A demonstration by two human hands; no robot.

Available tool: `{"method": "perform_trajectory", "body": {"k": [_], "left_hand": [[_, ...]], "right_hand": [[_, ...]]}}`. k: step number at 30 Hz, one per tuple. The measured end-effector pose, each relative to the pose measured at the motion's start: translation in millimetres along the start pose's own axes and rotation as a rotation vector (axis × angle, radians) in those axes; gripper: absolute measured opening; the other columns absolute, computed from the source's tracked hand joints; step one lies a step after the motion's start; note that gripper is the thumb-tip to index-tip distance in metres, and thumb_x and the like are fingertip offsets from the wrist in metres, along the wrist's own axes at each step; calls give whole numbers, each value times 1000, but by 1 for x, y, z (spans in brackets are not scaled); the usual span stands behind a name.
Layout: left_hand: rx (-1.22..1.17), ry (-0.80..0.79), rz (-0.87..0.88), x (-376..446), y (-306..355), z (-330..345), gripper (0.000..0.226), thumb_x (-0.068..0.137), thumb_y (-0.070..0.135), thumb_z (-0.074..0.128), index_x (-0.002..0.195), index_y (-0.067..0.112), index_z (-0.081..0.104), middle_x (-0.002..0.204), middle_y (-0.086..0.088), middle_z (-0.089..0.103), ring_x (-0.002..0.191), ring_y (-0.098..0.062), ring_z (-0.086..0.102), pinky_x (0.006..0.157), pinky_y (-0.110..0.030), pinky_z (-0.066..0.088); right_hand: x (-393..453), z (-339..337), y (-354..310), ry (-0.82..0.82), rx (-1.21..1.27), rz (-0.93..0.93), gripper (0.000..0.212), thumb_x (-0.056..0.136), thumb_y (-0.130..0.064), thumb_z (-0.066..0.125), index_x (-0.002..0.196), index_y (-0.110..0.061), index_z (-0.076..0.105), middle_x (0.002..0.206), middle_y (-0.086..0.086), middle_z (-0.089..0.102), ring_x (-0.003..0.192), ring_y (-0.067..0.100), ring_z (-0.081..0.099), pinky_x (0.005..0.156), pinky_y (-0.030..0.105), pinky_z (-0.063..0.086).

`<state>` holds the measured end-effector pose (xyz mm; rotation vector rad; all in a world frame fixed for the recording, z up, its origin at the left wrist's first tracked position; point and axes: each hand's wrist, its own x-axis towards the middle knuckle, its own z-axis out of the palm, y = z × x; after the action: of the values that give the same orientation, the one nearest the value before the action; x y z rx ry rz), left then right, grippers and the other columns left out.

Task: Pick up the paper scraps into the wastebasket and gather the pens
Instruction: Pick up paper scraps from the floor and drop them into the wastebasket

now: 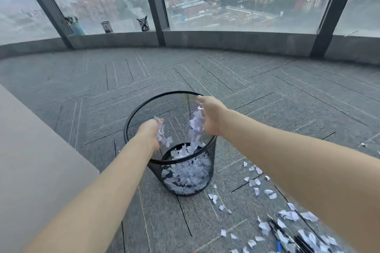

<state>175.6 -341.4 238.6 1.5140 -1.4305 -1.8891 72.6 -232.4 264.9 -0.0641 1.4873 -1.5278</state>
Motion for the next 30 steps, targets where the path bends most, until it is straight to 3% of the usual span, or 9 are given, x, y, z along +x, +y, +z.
{"method": "perform_trajectory", "body": {"k": [4,8,11,14,16,18,21,25,30], "left_hand": [[92,13,32,6,-1,5,26,95,1,40,113,4,57,110,-5,51,107,-21,49,90,-34,42],[67,-47,106,5,-1,10,32,90,-13,38,112,2,54,96,-11,61,72,-16,61,59,-25,55],[109,-13,129,4,-3,15,12,96,7,43,99,7,55,78,-7,61,48,-9,42,35,-17,36],[211,-22,124,7,-3,19,32,99,33,37,76,15,51,74,0,51,55,-10,34,54,-25,37],[262,-32,116,10,-3,18,31,100,23,34,71,19,46,82,2,47,68,-13,40,81,-34,42],[328,-102,144,12,-5,17,25,95,3,33,94,16,55,100,1,46,93,-16,48,95,-37,36],[433,-180,191,17,-10,10,68,88,-11,36,145,25,24,139,-10,37,118,-21,44,106,-47,32],[319,-148,202,18,-12,5,52,90,-8,45,137,12,37,110,-10,56,80,-16,61,64,-27,52],[515,-63,281,18,-19,6,38,97,37,42,124,11,47,74,-2,69,45,-10,41,43,-22,35]], "right_hand": [[7,-4,5,19,-51,-20,39,97,-16,38,137,-13,38,150,12,29,138,29,25,110,46,22],[4,-1,7,-32,-106,-73,32,98,-8,37,126,-9,52,135,4,49,123,19,47,105,41,29],[6,-1,9,-10,-128,-74,24,96,-17,47,115,-10,59,119,3,56,104,17,54,102,41,35],[6,-4,7,-30,-217,-41,29,96,-28,44,118,-14,56,130,6,50,120,22,46,105,45,30],[6,-6,4,-34,-247,-26,36,96,-31,44,129,-17,51,138,6,44,127,24,41,106,45,28],[7,-9,3,-33,-243,-9,44,96,-33,44,136,-18,42,143,8,38,127,24,42,107,43,29],[11,-13,2,-21,-216,30,54,96,-37,41,142,-11,29,141,12,41,127,25,43,107,43,29],[16,-13,3,-33,-245,55,48,98,-40,33,119,-2,52,116,12,55,122,25,44,110,44,26],[14,-14,7,-58,-205,25,30,99,-24,38,110,-3,56,108,12,56,107,23,53,96,37,46]]}}
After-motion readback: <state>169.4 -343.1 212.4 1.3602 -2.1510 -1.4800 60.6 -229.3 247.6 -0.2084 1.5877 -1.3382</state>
